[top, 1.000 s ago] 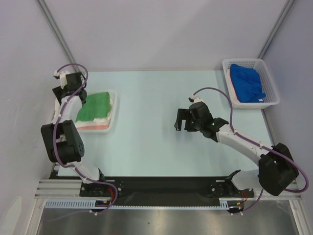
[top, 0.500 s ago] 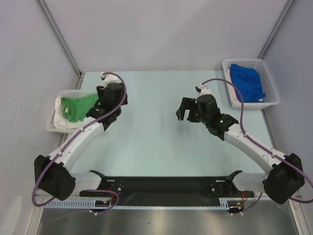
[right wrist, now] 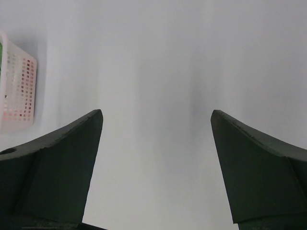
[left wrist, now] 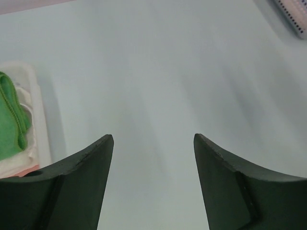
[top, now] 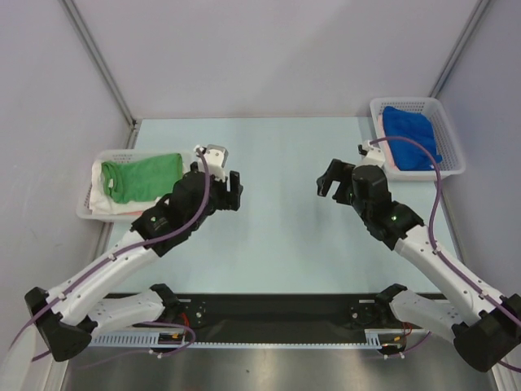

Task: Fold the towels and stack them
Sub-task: Neatly place the folded towel into the bin

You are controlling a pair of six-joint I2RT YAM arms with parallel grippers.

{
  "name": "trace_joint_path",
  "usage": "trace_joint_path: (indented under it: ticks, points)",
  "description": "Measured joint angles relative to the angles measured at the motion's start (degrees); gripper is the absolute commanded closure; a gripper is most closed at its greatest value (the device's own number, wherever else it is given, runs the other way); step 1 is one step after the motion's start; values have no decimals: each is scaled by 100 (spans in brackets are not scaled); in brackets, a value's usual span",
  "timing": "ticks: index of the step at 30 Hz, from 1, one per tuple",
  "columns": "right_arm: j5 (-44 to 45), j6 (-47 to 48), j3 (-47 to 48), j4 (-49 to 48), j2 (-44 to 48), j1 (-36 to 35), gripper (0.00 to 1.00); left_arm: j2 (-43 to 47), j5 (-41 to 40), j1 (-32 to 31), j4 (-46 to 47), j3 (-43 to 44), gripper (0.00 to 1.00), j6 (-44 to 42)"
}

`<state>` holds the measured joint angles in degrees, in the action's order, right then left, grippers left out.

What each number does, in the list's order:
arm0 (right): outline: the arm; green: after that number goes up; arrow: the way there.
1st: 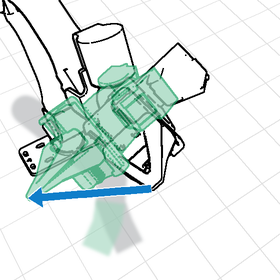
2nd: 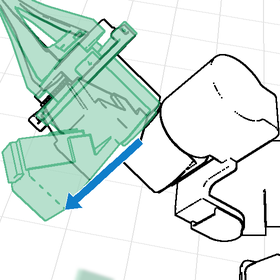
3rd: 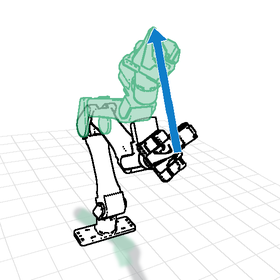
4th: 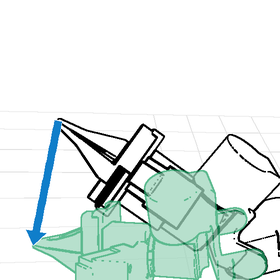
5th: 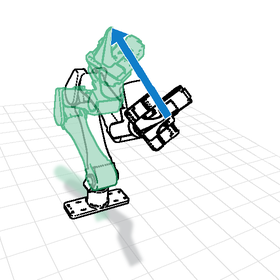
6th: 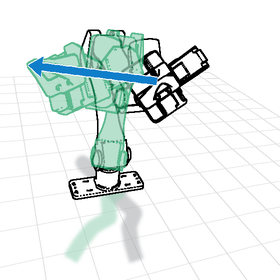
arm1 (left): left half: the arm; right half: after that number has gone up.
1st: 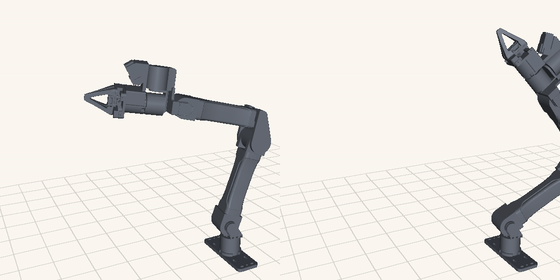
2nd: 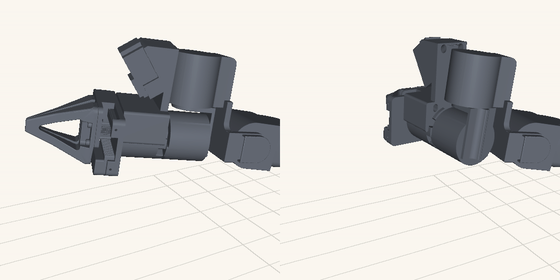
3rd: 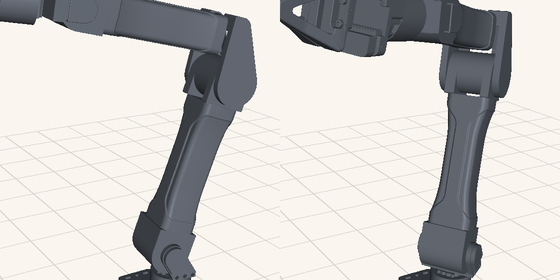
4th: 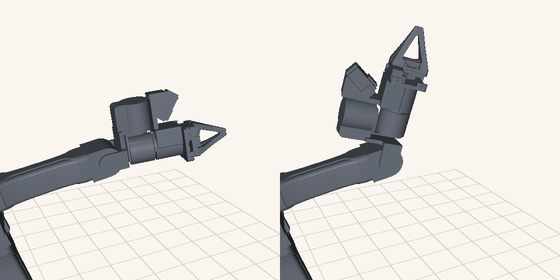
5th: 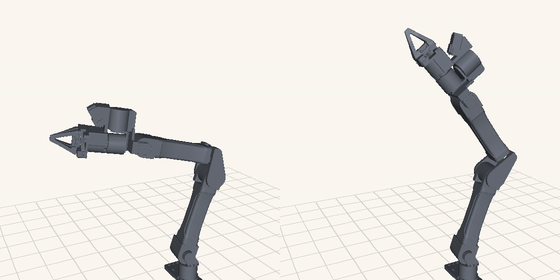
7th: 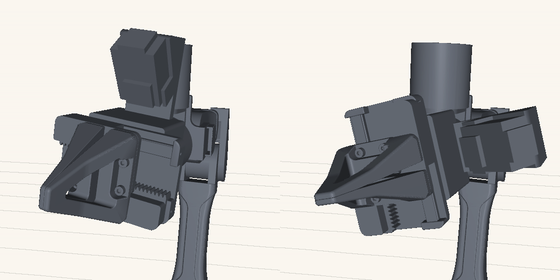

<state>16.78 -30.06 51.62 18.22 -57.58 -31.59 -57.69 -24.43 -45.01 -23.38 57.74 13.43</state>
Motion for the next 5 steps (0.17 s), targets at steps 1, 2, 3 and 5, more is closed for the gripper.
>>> trace_joint_path:
  ticks: [1,2,3,5]
  points:
    - [35,-11,-20,42,7,7,0,94,127,-4,-20,-11,27,-7]
    - [42,-22,-31,83,11,22,0,164,243,-9,-33,-22,27,-20]
    - [46,-37,-48,109,17,35,0,216,332,-11,-42,-37,27,-39]
    - [63,-70,-63,142,28,52,0,273,474,-13,-90,-66,27,-50]
